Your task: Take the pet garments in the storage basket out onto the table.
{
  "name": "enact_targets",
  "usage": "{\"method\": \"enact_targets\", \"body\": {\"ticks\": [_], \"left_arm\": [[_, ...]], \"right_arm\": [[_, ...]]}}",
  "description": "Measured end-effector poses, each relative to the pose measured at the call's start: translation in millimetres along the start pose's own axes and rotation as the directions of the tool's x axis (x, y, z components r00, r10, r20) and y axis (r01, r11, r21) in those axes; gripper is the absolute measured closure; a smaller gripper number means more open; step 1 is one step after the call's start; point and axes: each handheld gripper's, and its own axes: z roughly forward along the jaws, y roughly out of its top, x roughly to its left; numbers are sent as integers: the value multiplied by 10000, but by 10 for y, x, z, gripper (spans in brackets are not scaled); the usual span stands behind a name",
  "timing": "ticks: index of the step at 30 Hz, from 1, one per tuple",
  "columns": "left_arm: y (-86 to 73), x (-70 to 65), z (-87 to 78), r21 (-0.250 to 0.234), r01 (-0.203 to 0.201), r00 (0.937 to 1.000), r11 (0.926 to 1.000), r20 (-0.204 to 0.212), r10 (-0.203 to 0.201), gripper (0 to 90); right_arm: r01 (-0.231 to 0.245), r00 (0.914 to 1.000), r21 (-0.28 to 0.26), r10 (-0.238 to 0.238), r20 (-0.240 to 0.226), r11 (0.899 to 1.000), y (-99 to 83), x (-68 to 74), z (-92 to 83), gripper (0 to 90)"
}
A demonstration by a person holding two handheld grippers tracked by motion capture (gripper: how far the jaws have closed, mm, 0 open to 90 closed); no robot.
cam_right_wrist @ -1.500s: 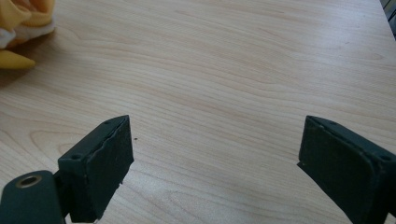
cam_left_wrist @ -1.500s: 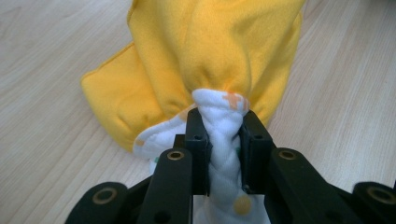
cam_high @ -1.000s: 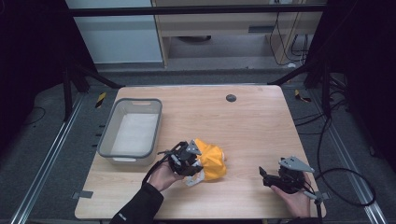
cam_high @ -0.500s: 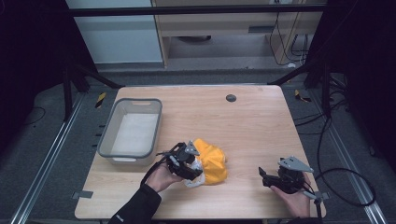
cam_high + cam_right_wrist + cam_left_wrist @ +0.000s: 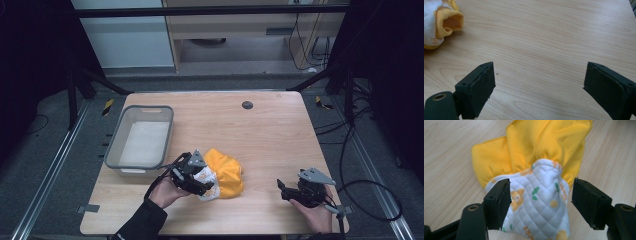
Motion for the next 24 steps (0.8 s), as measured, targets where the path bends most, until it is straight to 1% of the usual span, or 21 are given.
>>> {"method": "enact_targets", "body": {"ticks": [3, 5, 8, 10, 11, 14, 16, 17, 18, 19, 20, 22, 24], "left_arm": [[-23, 4, -44, -101, -6, 9999, 9999, -102, 5, 305], [-60, 8, -93, -331, 119, 9998, 9994, -181, -125, 303], [-137, 28, -180, -751, 371, 9985, 9965, -382, -401, 301], [-158, 34, -207, -833, 425, 9980, 9956, -440, -463, 300], [-206, 44, -251, -1070, 554, 9965, 9927, -564, -617, 300], [-288, 64, -310, -1351, 763, 9935, 9879, -738, -869, 300], [-341, 76, -341, -1457, 890, 9911, 9853, -857, -1022, 300], [-341, 76, -341, -1457, 890, 9911, 9853, -857, -1022, 300], [-396, 84, -365, -1582, 1015, 9883, 9822, -968, -1178, 300], [-425, 90, -376, -1624, 1057, 9873, 9810, -1005, -1230, 299], [-425, 90, -376, -1624, 1057, 9873, 9810, -1005, -1230, 298], [-488, 103, -398, -1685, 1201, 9848, 9784, -1041, -1388, 299], [-564, 110, -420, -1816, 1358, 9822, 9740, -1039, -1564, 300]], "right_arm": [[25, 10000, 5, -25, 8, 10000, 0, -1, 1, 98], [20, 10000, 2, -20, 6, 10000, -1, 0, 3, 97], [20, 10000, 7, -20, 22, 10000, -1, -1, 3, 94], [21, 10000, 5, -21, 23, 10000, -2, -1, 3, 93], [30, 10000, 15, -30, 12, 10000, -2, 0, 3, 90], [36, 10000, 19, -36, 18, 10000, -3, 1, 3, 85], [24, 10000, 29, -24, 7, 10000, -4, 1, 3, 84], [24, 10000, 29, -24, 7, 10000, -4, 1, 3, 84], [29, 10000, 31, -29, 3, 10000, -5, 4, 4, 85], [32, 10000, 31, -32, 4, 10000, -5, 4, 3, 85], [32, 10000, 31, -32, 4, 10000, -5, 4, 3, 85], [61, 10000, 17, -61, 12, 10000, -6, 2, 3, 85], [32, 10000, 32, -32, 1, 10000, -6, 5, 2, 85]]}}
